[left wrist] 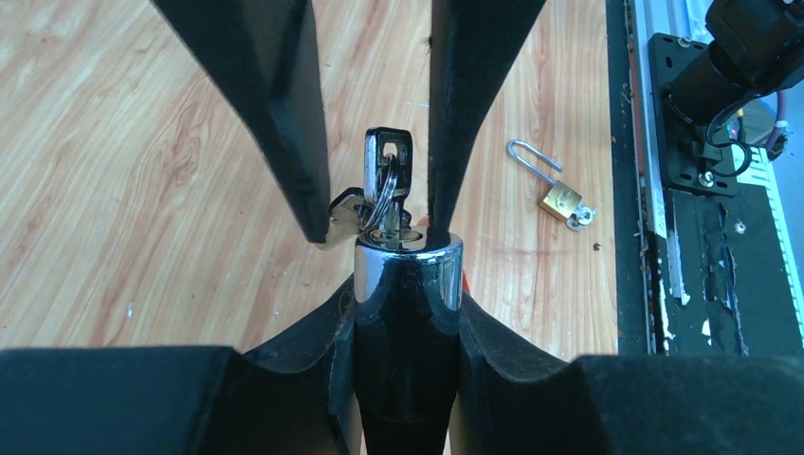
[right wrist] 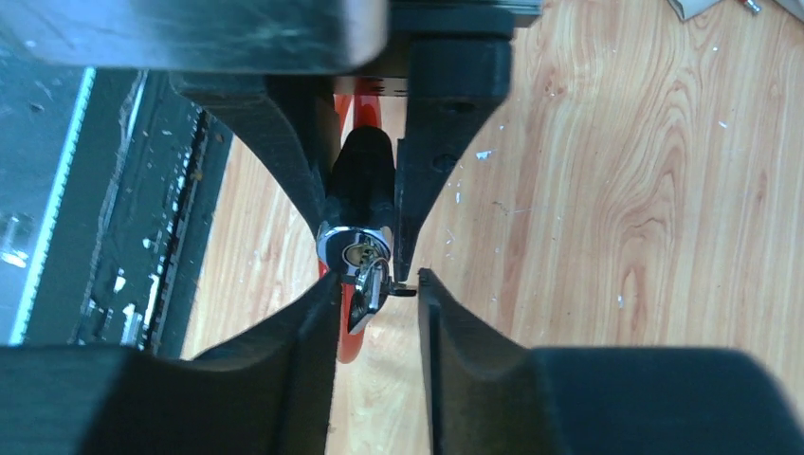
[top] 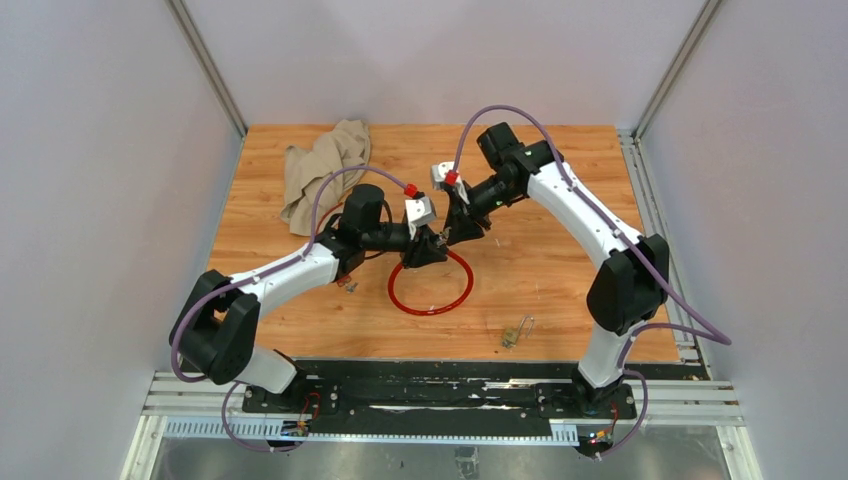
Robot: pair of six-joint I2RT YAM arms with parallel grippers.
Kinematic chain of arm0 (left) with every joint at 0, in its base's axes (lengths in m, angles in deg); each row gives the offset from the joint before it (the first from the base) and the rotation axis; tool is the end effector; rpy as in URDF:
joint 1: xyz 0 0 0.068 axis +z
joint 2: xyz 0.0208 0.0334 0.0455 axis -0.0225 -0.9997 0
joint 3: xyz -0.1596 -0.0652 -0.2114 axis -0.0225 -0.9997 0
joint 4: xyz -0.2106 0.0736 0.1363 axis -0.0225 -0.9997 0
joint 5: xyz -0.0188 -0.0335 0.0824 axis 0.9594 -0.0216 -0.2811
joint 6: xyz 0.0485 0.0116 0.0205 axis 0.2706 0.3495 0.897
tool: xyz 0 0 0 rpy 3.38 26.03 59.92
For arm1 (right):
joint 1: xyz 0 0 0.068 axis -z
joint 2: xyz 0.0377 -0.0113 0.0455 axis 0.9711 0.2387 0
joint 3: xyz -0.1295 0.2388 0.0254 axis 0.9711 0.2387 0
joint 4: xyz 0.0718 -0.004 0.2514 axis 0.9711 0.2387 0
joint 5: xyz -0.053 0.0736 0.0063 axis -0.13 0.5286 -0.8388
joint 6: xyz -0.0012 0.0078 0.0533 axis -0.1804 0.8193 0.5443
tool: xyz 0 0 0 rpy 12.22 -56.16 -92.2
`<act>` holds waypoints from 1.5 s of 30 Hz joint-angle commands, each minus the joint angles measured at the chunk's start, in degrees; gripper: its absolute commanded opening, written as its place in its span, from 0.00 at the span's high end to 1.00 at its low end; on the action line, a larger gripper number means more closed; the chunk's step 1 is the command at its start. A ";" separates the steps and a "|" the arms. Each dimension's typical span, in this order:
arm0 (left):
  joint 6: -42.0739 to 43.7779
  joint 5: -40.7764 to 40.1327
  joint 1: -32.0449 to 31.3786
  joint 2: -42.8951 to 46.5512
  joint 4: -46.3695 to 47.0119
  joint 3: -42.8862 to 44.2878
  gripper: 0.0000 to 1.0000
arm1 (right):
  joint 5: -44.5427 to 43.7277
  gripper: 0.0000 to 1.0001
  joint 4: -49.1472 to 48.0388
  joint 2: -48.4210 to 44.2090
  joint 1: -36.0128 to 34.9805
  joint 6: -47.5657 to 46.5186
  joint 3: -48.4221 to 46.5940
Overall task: Lock with the key
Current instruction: Lock the lock.
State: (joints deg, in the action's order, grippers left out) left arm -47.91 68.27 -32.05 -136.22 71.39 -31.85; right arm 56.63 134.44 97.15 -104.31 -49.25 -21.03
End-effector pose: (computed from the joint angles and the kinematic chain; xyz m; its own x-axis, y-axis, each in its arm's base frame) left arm 0.2479 -0.1944 0.2476 -0.1672 0.2435 -0.9554 0.9792 0.1543 -0.1321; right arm 0.3108 0.2003 0.3278 0.0781 -0.4711 -0.8786 -0.9788 -0.2037 0.0223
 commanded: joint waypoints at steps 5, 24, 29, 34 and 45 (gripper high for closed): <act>0.73 1.27 -0.68 0.23 -2.59 0.69 1.00 | -3.19 0.78 -5.41 -5.04 -3.36 -2.87 4.81; 0.05 0.68 -1.20 -0.76 -3.55 0.54 1.00 | -20.69 0.99 -18.06 -15.49 -4.01 -13.73 15.63; -2.97 3.80 -1.27 -2.32 -3.55 1.87 1.00 | -23.21 0.99 -23.24 -17.29 -5.13 -14.97 19.92; -2.66 2.02 -1.21 -1.74 -3.13 1.34 1.00 | -29.07 0.99 -30.59 -19.85 -4.34 -14.36 26.83; -1.00 -0.02 -1.25 -1.20 -3.10 0.68 1.00 | -26.18 0.99 -24.99 -20.21 0.76 -11.34 23.79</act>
State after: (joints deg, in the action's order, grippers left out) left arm -50.07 67.87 -32.60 -138.08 70.43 -30.48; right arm 26.95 104.52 77.09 -105.38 -62.52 6.31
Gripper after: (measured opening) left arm 0.336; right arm 0.104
